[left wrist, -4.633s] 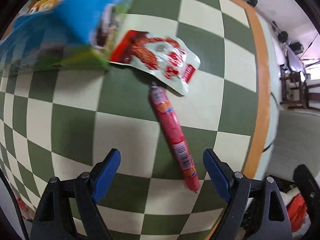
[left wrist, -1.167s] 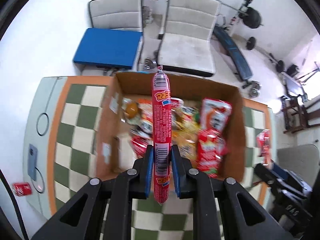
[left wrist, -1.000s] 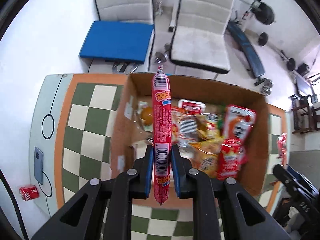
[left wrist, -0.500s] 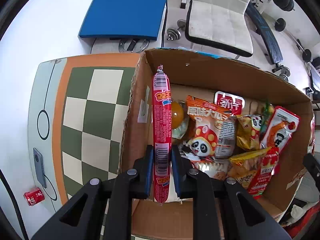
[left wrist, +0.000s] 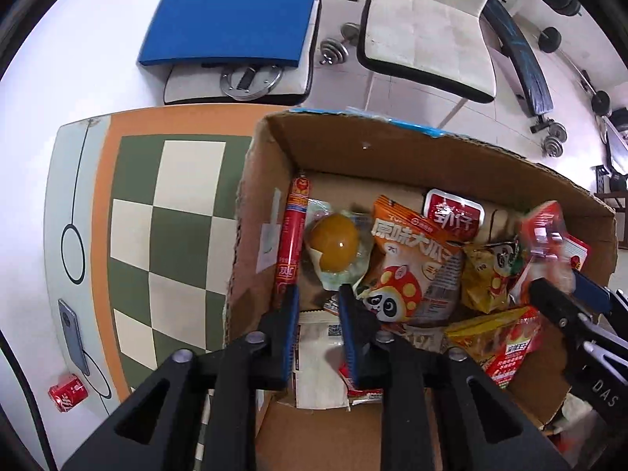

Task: Organize snacks
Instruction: 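Lower both items into the box and open both tools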

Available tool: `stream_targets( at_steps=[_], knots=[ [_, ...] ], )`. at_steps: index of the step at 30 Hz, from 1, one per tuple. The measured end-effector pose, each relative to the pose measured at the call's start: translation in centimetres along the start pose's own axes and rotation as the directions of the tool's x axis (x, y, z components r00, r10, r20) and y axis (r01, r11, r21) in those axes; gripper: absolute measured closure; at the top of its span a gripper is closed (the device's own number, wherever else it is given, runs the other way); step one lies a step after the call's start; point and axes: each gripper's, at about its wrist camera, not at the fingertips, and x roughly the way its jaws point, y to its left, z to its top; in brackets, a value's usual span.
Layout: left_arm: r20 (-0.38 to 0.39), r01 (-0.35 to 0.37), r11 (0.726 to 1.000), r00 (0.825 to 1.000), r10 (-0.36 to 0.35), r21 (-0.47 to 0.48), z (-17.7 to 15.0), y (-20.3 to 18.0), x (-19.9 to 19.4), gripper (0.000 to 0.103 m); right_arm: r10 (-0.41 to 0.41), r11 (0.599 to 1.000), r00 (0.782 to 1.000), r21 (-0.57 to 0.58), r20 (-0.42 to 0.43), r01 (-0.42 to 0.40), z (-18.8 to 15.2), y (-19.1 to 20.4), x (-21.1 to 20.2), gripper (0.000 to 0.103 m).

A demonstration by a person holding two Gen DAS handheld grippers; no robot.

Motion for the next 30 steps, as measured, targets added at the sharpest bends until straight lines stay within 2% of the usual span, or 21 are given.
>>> stream_targets(
  at_steps=[2,6,8,9,10,11,12,13,17,23,26,30],
  knots=[
    [-0.001,0.01,1.0,1.0,-0.011,-0.006,0.1,0.1,-0.1,0.079,0.0,1.0,1.0,0.006,-0.005,0.0,0.4,0.1,0.1,0.02],
    [-0.001,0.051,0.999,0.999,-0.051,-0.017,-0.2,0.3,-0.5,0.078,0.042,0.998,0.998,0.047,0.044,-0.044,0.3,-0.5,-1.0,0.02],
    [0.002,0.09,0.996,0.996,-0.09,-0.018,-0.6,0.4,-0.8,0.072,0.063,0.995,0.997,0.071,0.049,-0.067,-0.2,-1.1,-1.3,0.019],
    [0.002,0.101,0.995,0.995,-0.101,-0.014,-0.8,0.3,-1.0,0.065,0.059,0.995,0.997,0.08,0.056,-0.064,-0.5,-1.4,-1.5,0.019],
    [0.007,0.108,0.994,0.994,-0.108,-0.011,-1.1,0.1,-1.2,0.051,0.057,0.995,0.996,0.083,0.062,-0.062,-0.9,-1.6,-1.6,0.019],
    [0.012,0.111,0.994,0.994,-0.111,-0.002,-1.4,0.0,-1.4,0.043,0.057,0.994,0.996,0.084,0.063,-0.062,-1.2,-1.8,-1.6,0.019],
    [0.02,0.11,0.994,0.994,-0.11,0.012,-1.8,-0.3,-1.7,0.026,0.053,0.995,0.997,0.087,0.062,-0.058,-1.8,-2.0,-1.7,0.018],
    [0.032,0.098,0.995,0.995,-0.099,0.023,-2.2,-0.6,-2.0,0.02,0.043,0.995,0.997,0.088,0.063,-0.049,-2.4,-2.3,-1.7,0.014],
    [0.074,0.064,0.996,0.995,-0.069,0.062,-4.0,-1.6,-3.1,0.02,-0.008,0.996,0.995,0.086,0.099,0.0,-4.9,-2.9,-2.6,0.012],
    [0.135,0.053,0.994,0.989,-0.065,0.091,-6.6,-2.7,-4.4,0.016,-0.053,0.996,0.987,0.073,0.149,0.042,-8.4,-2.9,-4.4,0.009],
    [0.151,0.061,0.994,0.986,-0.075,0.092,-7.7,-3.0,-4.8,0.016,-0.037,0.997,0.988,0.078,0.15,0.025,-10.1,-3.1,-5.0,0.008],
    [0.184,0.082,0.991,0.978,-0.101,0.106,-9.6,-3.5,-6.0,0.016,-0.062,0.996,0.982,0.078,0.179,0.049,-12.1,-3.0,-6.3,0.008]
  ],
)
